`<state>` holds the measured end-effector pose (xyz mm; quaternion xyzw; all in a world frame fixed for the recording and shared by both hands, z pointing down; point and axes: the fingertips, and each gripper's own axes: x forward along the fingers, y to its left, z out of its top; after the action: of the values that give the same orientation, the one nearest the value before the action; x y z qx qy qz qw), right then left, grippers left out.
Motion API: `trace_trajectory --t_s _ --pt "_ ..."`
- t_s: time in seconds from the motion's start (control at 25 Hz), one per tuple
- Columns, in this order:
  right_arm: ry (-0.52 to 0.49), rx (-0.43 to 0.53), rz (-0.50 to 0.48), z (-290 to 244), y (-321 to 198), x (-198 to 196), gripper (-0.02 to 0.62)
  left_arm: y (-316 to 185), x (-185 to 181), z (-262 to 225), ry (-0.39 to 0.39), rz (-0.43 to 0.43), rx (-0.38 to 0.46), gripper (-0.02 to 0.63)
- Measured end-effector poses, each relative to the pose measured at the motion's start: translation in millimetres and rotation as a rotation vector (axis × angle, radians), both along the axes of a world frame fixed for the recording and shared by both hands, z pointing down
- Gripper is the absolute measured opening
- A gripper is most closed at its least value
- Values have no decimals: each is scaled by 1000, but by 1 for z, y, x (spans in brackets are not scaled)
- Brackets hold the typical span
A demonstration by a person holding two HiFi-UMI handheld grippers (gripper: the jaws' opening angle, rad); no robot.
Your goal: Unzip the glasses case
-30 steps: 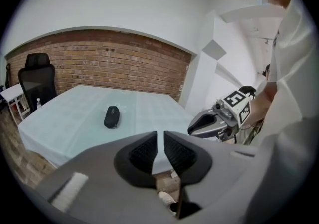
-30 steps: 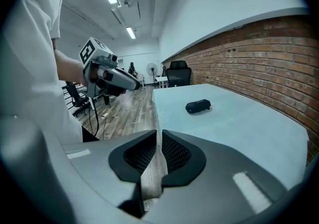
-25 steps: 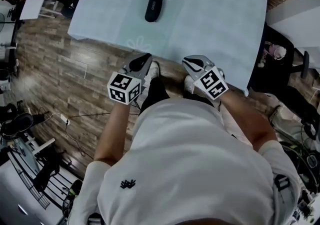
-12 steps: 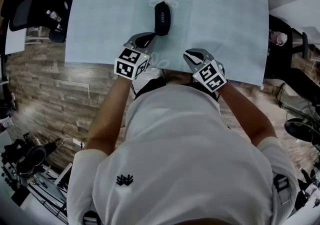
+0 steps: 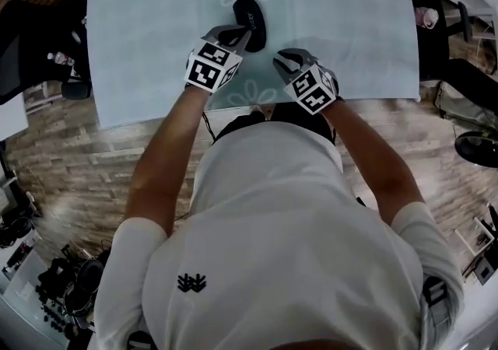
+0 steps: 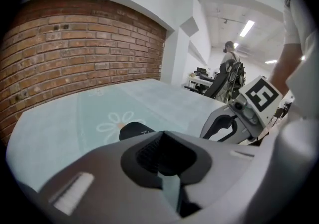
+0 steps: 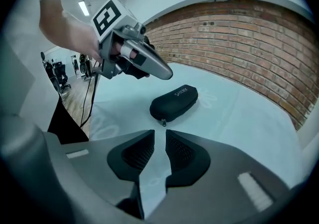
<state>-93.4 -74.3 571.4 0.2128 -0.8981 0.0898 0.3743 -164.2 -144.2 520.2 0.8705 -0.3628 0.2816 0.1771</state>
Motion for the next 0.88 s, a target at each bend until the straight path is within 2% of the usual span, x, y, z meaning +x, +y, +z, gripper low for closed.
trace_trajectory --t_s 0.44,0.64,0.88 --pt "80 -4 -21 26 -17 -13 61 -4 35 22 -33 99 -17 55" --pt "88 -10 -53 30 -18 -21 69 -4 37 26 -50 112 -20 55" --pt "99 -16 -50 34 -20 -30 69 -4 33 28 -27 100 -21 55"
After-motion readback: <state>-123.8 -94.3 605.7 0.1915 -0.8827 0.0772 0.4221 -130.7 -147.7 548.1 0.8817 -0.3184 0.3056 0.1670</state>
